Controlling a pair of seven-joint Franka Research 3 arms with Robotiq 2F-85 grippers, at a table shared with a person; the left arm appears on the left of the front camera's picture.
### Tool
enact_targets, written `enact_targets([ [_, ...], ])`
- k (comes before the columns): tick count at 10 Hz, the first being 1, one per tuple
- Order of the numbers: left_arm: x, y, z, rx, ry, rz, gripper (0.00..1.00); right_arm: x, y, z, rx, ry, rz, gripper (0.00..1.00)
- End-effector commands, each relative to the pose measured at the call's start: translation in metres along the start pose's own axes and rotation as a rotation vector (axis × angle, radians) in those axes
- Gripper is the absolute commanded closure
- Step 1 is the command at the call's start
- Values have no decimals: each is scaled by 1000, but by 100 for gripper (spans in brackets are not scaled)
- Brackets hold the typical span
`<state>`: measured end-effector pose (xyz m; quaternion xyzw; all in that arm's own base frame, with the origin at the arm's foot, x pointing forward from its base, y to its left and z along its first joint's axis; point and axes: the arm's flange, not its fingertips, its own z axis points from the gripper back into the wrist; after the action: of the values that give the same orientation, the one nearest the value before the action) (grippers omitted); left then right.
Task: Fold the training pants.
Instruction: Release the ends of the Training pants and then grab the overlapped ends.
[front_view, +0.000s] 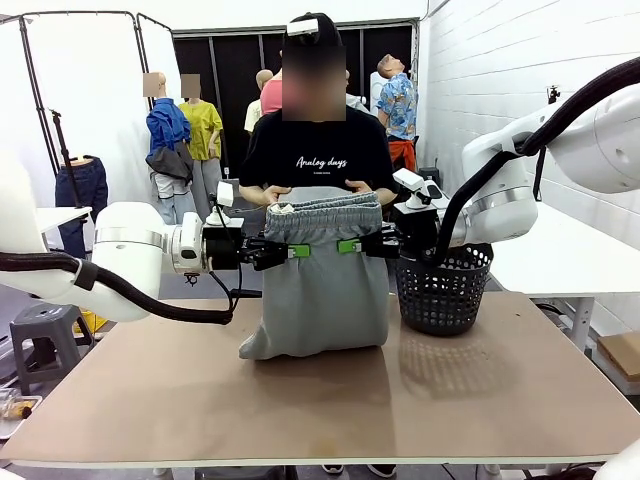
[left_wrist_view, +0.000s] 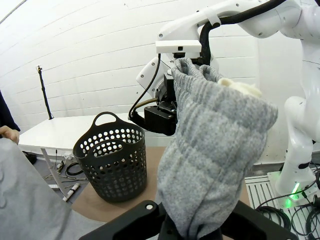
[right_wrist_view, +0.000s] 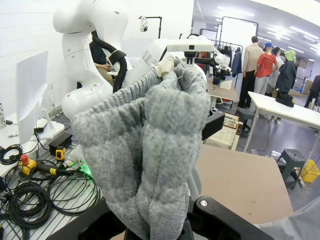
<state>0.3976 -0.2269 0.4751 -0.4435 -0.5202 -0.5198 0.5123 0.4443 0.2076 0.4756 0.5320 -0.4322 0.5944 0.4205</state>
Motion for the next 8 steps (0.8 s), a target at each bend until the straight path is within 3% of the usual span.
enact_targets([
  [1, 2, 0, 0, 2, -2, -3, 100, 0, 3, 1, 7, -12, 11, 100],
  [8, 2, 0, 0, 2, -2, -3, 100, 0, 3, 1, 7, -12, 11, 100],
])
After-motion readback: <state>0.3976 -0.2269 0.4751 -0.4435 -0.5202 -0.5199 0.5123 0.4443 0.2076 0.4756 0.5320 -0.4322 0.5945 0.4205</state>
